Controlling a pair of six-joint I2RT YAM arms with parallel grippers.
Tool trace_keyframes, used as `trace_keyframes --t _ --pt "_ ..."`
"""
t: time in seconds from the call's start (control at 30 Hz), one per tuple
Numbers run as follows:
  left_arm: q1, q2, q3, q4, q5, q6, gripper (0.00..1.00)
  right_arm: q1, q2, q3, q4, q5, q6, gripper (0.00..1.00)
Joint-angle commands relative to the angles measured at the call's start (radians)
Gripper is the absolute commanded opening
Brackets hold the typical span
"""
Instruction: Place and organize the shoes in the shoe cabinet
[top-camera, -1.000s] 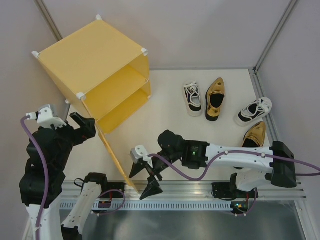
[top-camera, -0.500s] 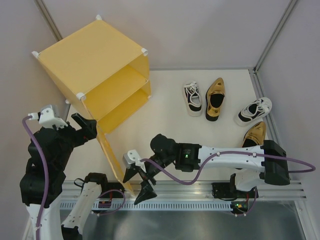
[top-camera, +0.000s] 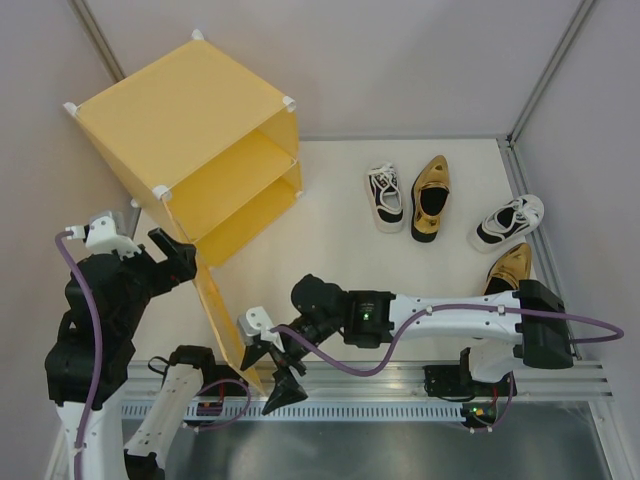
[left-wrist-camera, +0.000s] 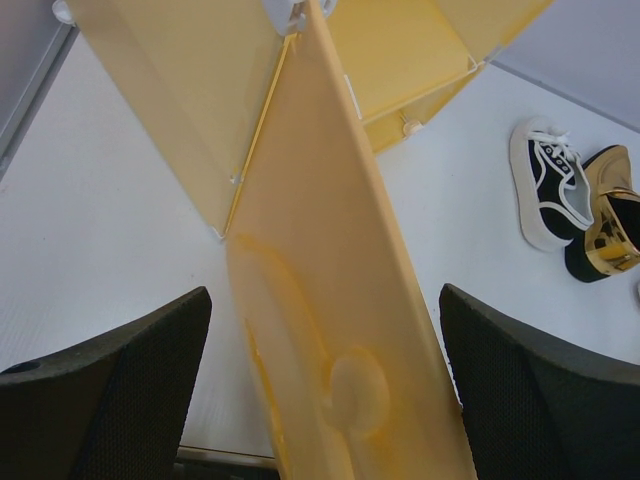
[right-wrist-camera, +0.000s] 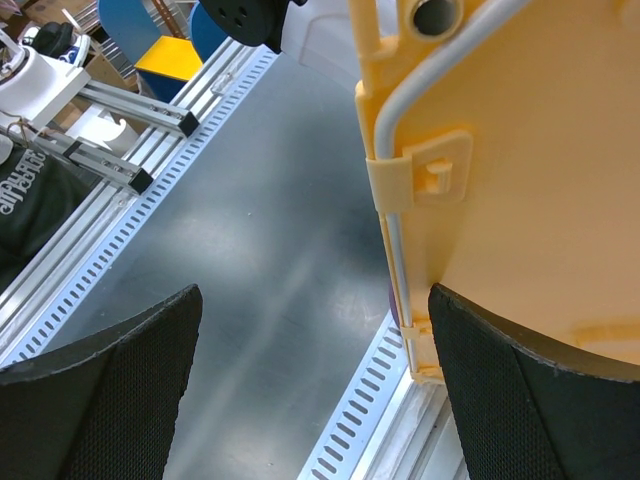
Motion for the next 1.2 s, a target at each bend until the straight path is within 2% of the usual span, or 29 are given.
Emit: trace_keyframes --t 0.0,0.5,0.67,0.77,0.97,1.0,1.1,1.17 --pt "-0.004 0.006 0.0 -0.016 -0.017 -0.019 0.97 0.013 0.009 0.049 0.001 0.023 -0.03 0.98" --pt "-0.005 -0.003 0.046 -0.108 0.126 -0.034 1.0 0.019 0.035 0.072 -0.021 0.058 -0.031 0.98" --pt "-0.004 -0.006 0.054 -0.154 0.103 -0.01 1.0 0.025 0.056 0.101 -0.053 0.092 -0.031 0.98" --pt "-0.004 -0.011 0.046 -0.164 0.077 -0.002 0.97 0.028 0.057 0.108 -0.062 0.101 -0.031 0.98" --pt "-0.004 -0.017 0.045 -0.171 0.045 0.004 0.85 0.028 0.044 0.12 -0.119 0.135 -0.068 0.98" --pt "-0.004 -0.018 0.048 -0.172 0.039 0.004 0.82 0.028 0.032 0.121 -0.13 0.155 -0.08 0.98" --pt "-0.004 -0.02 0.055 -0.171 0.02 0.006 0.81 0.028 -0.002 0.12 -0.174 0.218 -0.09 0.98" --pt "-0.004 -0.011 0.063 -0.168 0.02 0.006 0.81 0.028 -0.023 0.12 -0.223 0.32 -0.1 0.98"
